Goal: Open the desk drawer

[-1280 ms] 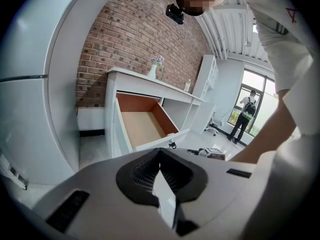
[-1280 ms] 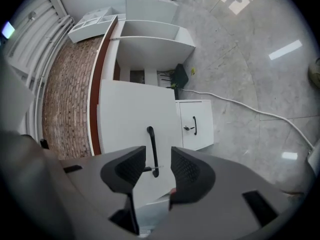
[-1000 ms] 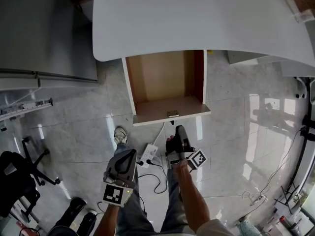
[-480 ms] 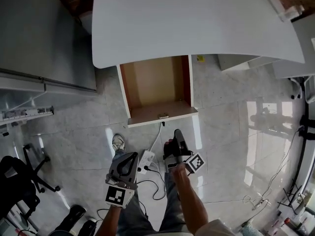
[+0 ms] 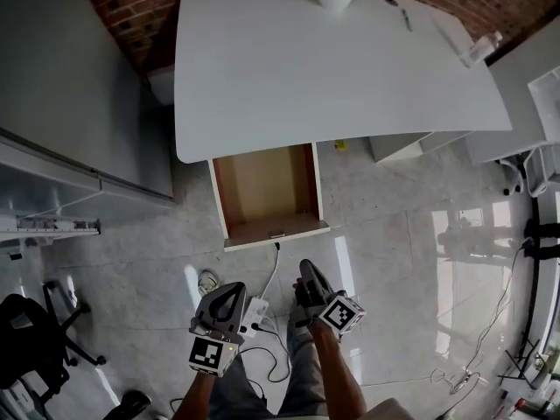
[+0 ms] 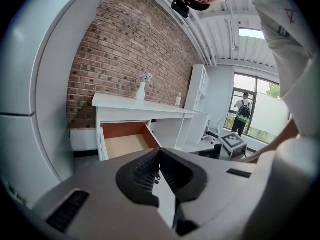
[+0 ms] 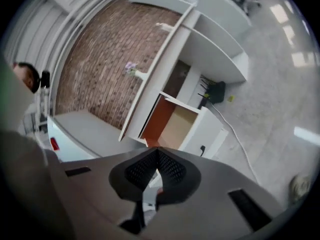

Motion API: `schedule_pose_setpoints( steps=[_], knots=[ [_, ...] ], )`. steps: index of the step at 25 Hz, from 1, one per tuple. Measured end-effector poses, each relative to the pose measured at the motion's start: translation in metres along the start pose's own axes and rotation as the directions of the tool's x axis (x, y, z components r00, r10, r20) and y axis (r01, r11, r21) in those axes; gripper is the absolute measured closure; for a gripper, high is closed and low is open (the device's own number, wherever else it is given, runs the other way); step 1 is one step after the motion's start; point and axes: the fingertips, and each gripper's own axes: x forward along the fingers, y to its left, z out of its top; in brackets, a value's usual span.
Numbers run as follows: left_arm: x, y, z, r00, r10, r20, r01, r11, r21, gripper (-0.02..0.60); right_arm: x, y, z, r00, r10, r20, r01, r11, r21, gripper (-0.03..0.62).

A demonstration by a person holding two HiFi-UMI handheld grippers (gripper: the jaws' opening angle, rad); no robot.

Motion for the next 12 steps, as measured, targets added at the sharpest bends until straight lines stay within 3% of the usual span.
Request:
schedule_pose_setpoints(
  steps=[3, 6, 9, 12],
  knots=[
    [-0.001, -0.002, 0.025, 1.000, -0.011, 0.015, 0.011, 1.000, 0.022, 0.569, -0.005, 0.040, 0.020, 0.999, -0.008, -0.043, -0.003, 0.968, -0.250, 0.577],
    [-0.008, -0.006, 0.046, 1.000, -0.026, 0.007, 0.025, 0.997, 0.073, 0.569, -0.017, 0.083, 0.037, 0.997, -0.032, -0.071, -0.007, 0.874, -0.486, 0.577],
    [-0.016, -0.009, 0.068, 1.000, -0.022, 0.008, 0.021, 0.996, 0.091, 0.569, -0.031, 0.131, 0.043, 0.993, -0.037, -0.110, -0.052, 0.712, -0.700, 0.577],
    [-0.023, -0.016, 0.095, 1.000, -0.019, 0.020, 0.017, 0.996, 0.090, 0.569, -0.046, 0.186, 0.044, 0.986, -0.039, -0.160, -0.119, 0.498, -0.859, 0.577]
  ],
)
